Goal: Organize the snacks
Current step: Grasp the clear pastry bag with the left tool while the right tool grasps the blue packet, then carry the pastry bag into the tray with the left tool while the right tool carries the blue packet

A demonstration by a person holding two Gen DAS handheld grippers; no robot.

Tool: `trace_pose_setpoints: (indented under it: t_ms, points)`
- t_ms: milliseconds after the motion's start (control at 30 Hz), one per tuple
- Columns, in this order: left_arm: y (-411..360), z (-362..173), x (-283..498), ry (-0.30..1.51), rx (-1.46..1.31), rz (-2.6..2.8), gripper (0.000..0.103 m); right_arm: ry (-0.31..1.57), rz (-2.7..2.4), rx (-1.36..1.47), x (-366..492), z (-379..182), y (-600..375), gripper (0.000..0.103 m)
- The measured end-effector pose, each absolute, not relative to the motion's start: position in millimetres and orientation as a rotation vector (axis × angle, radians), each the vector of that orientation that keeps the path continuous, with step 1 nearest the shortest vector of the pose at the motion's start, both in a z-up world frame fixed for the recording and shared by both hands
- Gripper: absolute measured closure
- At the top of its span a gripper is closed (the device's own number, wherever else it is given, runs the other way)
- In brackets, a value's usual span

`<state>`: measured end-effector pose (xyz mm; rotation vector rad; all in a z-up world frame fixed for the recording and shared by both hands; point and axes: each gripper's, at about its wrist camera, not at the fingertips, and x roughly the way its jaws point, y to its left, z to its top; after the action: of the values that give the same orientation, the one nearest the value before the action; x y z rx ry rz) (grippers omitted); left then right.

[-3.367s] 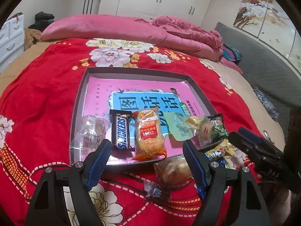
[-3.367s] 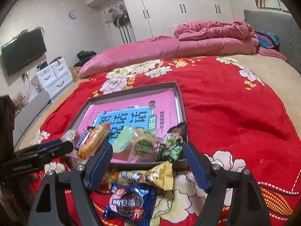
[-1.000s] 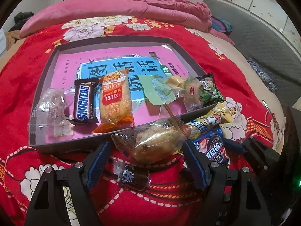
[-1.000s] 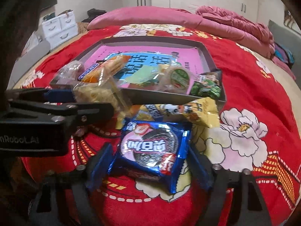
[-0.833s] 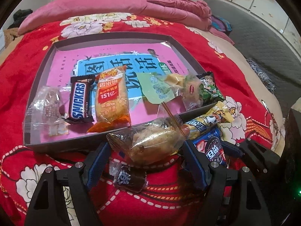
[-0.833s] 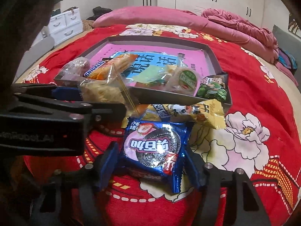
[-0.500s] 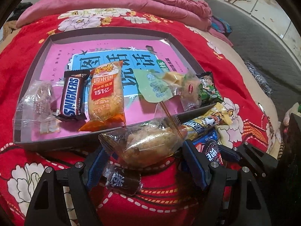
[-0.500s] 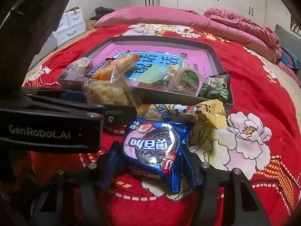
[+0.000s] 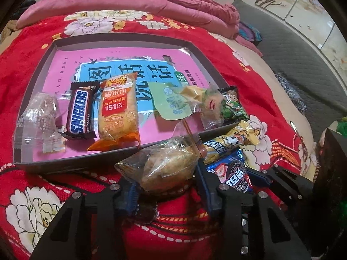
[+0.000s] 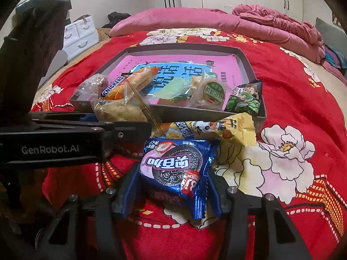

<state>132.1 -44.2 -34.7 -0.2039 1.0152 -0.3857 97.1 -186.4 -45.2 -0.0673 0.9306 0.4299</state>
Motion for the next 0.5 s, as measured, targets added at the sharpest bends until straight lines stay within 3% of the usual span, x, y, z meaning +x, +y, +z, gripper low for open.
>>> trace_pose_setpoints:
  t_ms: [500]
  points:
    - [-5.9,-10.8,122.7,0.933,-0.336,-0.367,0.06,0.885,0.477,0.022,94.6,-27.3,-195.3,0.048]
